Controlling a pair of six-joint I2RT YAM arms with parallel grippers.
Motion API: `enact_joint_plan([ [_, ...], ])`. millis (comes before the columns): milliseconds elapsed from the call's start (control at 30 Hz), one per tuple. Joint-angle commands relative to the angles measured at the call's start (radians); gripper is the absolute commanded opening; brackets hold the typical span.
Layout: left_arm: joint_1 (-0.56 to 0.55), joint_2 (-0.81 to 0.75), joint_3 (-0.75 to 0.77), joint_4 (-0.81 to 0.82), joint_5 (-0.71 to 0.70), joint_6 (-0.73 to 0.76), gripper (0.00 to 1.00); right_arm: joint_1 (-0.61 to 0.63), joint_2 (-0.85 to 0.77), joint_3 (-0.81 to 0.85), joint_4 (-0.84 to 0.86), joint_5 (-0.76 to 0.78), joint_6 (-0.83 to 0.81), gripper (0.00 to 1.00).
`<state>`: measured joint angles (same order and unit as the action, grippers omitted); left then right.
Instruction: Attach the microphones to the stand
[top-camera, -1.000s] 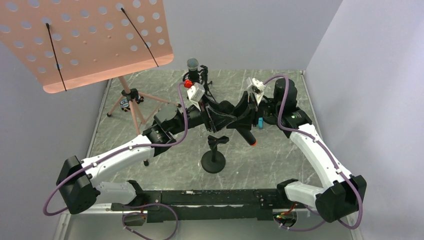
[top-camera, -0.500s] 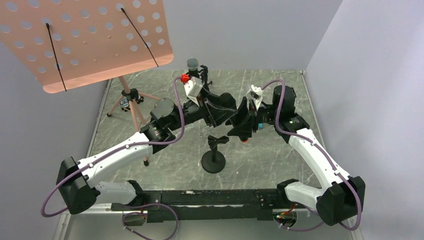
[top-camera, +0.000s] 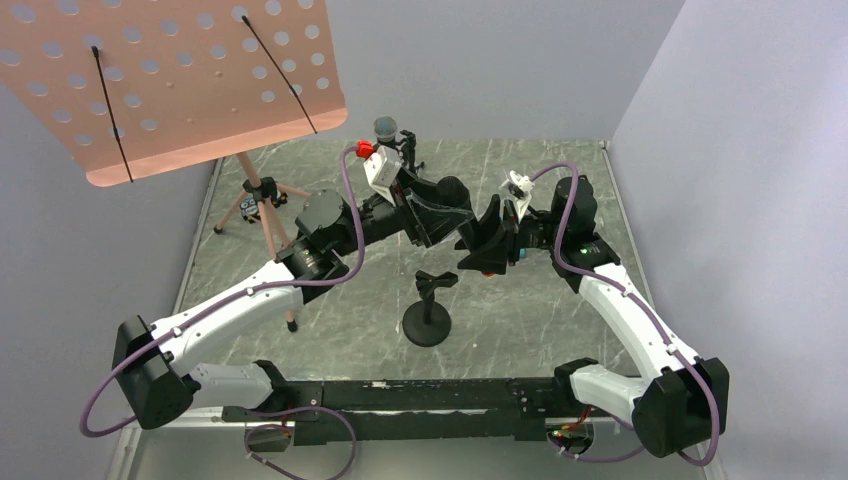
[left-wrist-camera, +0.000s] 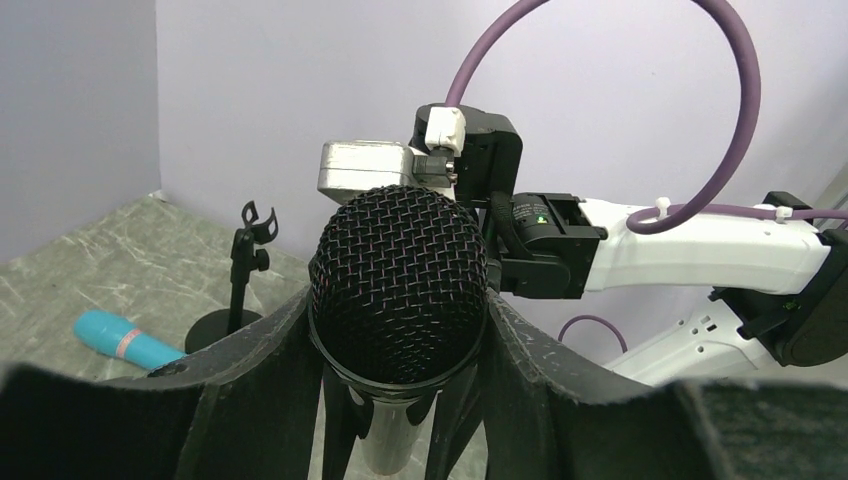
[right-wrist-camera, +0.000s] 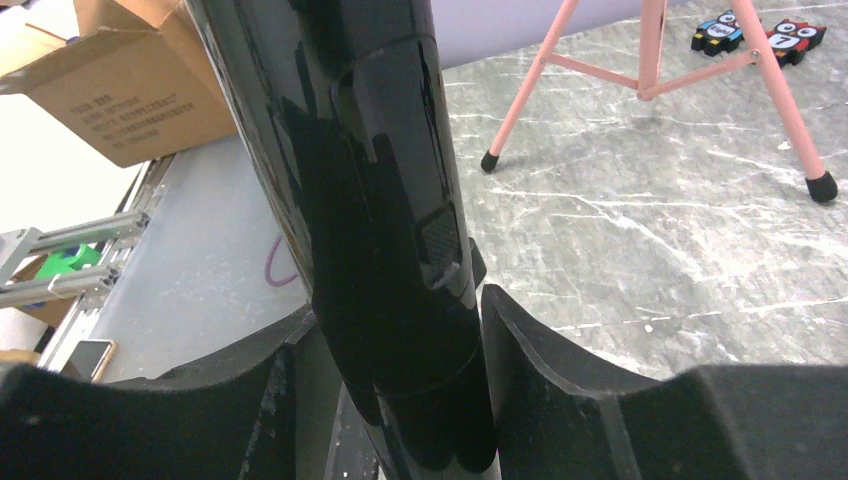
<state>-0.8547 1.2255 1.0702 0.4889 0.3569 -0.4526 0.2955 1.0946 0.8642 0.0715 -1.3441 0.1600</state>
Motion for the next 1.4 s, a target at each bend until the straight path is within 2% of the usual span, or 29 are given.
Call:
enact_joint_plan([
  [0,0.018,-0.038,0.066,0.075,-0.034,0.034,0.00,-0.008,-0.027,-0.013,0.076,-0.032,0.052,0.55],
  [100,0.025,-0.035,0.079,0.073,-0.025,0.033,0.00,-0.008,-0.028,-0.012,0.060,-0.034,0.030,0.59],
  [233,0.028,-0.034,0.088,0.061,-0.019,0.037,0.00,-0.007,-0.028,-0.010,0.052,-0.042,0.015,0.57],
  [267,0.029,-0.034,0.088,0.060,-0.020,0.038,0.00,-0.008,-0.028,-0.010,0.050,-0.046,0.011,0.53],
  [467,0.034,-0.029,0.087,0.063,-0.009,0.022,0.02,-0.008,-0.032,-0.004,0.036,-0.063,-0.012,0.05],
  [500,0.036,-0.029,0.088,0.060,-0.009,0.020,0.04,-0.008,-0.031,0.000,0.025,-0.068,-0.020,0.00],
  [533,0.038,-0.029,0.086,0.056,-0.008,0.018,0.05,-0.009,-0.032,0.007,0.008,-0.073,-0.033,0.00],
  [567,0.038,-0.030,0.085,0.053,-0.004,0.015,0.11,-0.009,-0.034,0.012,-0.013,-0.075,-0.054,0.00],
  [600,0.041,-0.030,0.084,0.047,0.000,0.009,0.21,-0.012,-0.037,0.018,-0.032,-0.077,-0.067,0.00],
  [733,0.049,-0.066,0.046,-0.005,0.003,0.006,0.86,-0.036,-0.052,0.007,-0.012,-0.100,-0.055,0.00],
  [800,0.052,-0.097,0.014,-0.043,0.022,0.033,0.99,-0.047,-0.058,-0.007,0.010,-0.111,-0.040,0.00],
  [900,0.068,-0.158,-0.060,-0.112,0.079,0.091,0.99,-0.058,-0.067,-0.025,0.009,-0.116,-0.061,0.00],
  [967,0.077,-0.222,-0.133,-0.157,0.099,0.128,0.99,-0.063,-0.071,-0.028,-0.041,-0.116,-0.135,0.00],
  [1033,0.081,-0.316,-0.214,-0.204,0.106,0.197,0.99,-0.063,-0.067,-0.021,-0.169,-0.111,-0.297,0.00],
  [1167,0.081,-0.466,-0.356,-0.330,0.165,0.427,0.99,-0.072,-0.027,-0.011,-0.427,-0.121,-0.603,0.00],
  [1267,0.081,-0.516,-0.433,-0.352,0.204,0.558,0.99,-0.078,0.005,0.044,-0.695,-0.119,-0.884,0.00],
  [1367,0.081,-0.512,-0.466,-0.333,0.187,0.603,0.99,-0.082,0.057,0.088,-0.899,-0.094,-1.117,0.00],
])
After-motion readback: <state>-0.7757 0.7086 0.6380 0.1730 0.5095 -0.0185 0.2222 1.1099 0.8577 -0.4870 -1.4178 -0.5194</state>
